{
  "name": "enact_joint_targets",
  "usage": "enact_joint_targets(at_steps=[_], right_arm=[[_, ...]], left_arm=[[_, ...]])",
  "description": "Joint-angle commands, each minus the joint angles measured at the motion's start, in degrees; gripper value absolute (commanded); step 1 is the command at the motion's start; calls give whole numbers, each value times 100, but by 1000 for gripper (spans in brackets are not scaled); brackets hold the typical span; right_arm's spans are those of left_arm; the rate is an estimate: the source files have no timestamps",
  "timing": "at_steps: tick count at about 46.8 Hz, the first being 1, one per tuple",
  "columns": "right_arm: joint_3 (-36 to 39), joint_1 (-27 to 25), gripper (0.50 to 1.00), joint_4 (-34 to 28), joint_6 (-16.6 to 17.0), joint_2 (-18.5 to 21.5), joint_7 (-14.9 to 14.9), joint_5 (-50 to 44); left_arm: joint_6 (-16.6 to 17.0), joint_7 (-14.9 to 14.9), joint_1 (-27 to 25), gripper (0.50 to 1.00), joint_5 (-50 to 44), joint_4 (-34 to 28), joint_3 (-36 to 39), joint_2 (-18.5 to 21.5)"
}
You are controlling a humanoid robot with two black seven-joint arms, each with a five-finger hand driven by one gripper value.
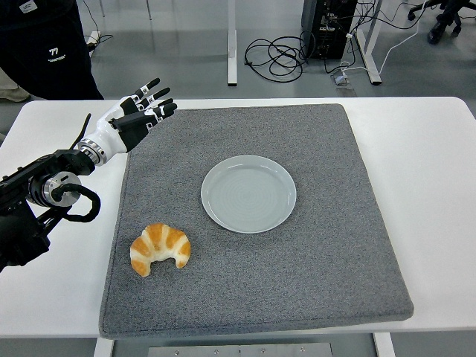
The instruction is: Place the bread on the plate
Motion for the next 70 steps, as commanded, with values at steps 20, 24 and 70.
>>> enact_joint_targets(at_steps=[20, 24, 70], right_arm=[[9, 9, 1000, 0, 6, 0, 0, 0], [9, 18, 1000, 0, 6, 0, 0, 0], [9, 26, 1000, 0, 6, 0, 0, 0]], left_arm=[[244, 79, -140, 966, 26, -70, 64, 61], [262, 97, -227, 965, 34, -114, 204, 140], [1862, 369, -3127, 961, 1124, -4131, 3930, 2390]])
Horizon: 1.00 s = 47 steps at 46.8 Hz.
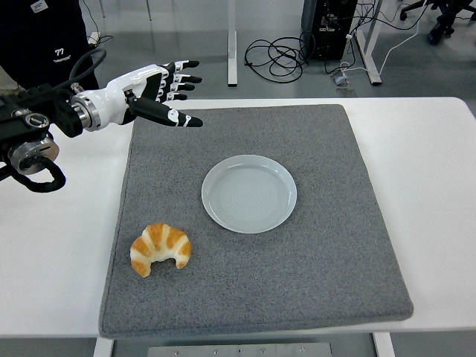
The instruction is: Place the bread on the plate
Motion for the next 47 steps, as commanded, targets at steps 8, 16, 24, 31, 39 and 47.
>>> enact_joint_targets(at_steps=[8, 16, 24, 31, 39, 47], right_arm=[[-9, 0, 1000, -1, 0, 0, 1, 0], [-9, 0, 1000, -1, 0, 0, 1, 0], [-9, 0, 1000, -1, 0, 0, 1, 0], [-18, -8, 1000, -1, 0, 0, 1, 0], [-9, 0, 1000, -1, 0, 0, -8, 0], [-9, 0, 1000, -1, 0, 0, 1, 0]], left_arm=[[-40, 133, -955, 960, 357, -425, 669, 336], [-48, 273, -1456, 961, 682, -987, 1055, 573], [-66, 326, -1615, 960, 1218, -1392, 1416, 749], [-136, 405, -1615, 960, 1631, -1550, 1566, 872], [-171, 449, -1615, 960, 1886, -1770, 1636, 978], [-171, 467, -1606, 958, 2238, -1832, 1750, 1022]])
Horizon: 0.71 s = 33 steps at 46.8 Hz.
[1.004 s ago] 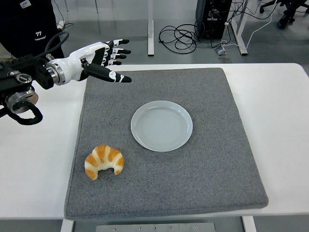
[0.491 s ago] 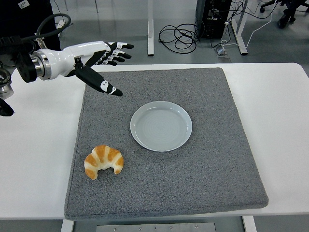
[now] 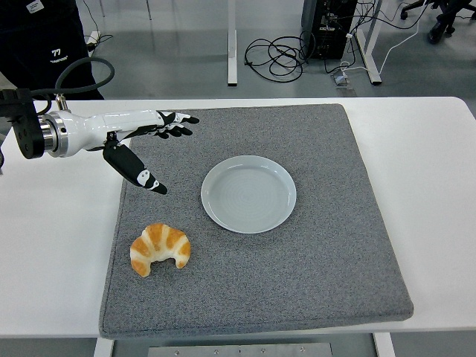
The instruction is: Place the bread on the plate
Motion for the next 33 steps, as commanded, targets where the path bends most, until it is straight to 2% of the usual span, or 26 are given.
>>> enact_joint_targets(at_steps=[1, 12, 20, 26, 33], right_arm=[[1, 0, 1000, -3, 0, 0, 2, 0], [1, 62, 1000, -3, 0, 0, -7, 0], [1, 88, 1000, -3, 0, 0, -7, 0], [1, 88, 1000, -3, 0, 0, -7, 0], [1, 88, 1000, -3, 0, 0, -7, 0]], left_arm=[[0, 5, 9, 958, 156, -30, 74, 10], [9, -13, 176, 957, 631, -118, 364, 124], [79, -31, 650, 955, 938, -118, 338, 124], [334, -48, 1002, 951, 1237, -110, 303, 116], [440, -92, 1362, 948, 1483, -110, 110, 124]])
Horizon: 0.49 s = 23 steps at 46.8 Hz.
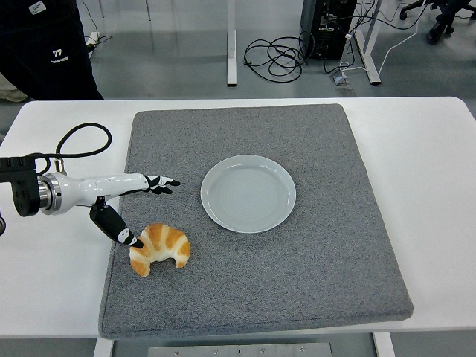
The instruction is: Place the bread on the plate
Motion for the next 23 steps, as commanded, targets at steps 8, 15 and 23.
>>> enact_joint_targets(at_steps=[8, 15, 23], right_arm=[[-2, 5, 1000, 0, 0, 0, 0, 0], [-2, 5, 1000, 0, 0, 0, 0, 0], [-2, 5, 1000, 0, 0, 0, 0, 0]], left_arm=[[21, -12, 380, 939, 104, 0, -426, -5], [30, -21, 389, 913, 104, 0, -471, -23], [12, -12, 407, 913, 95, -17, -471, -58]])
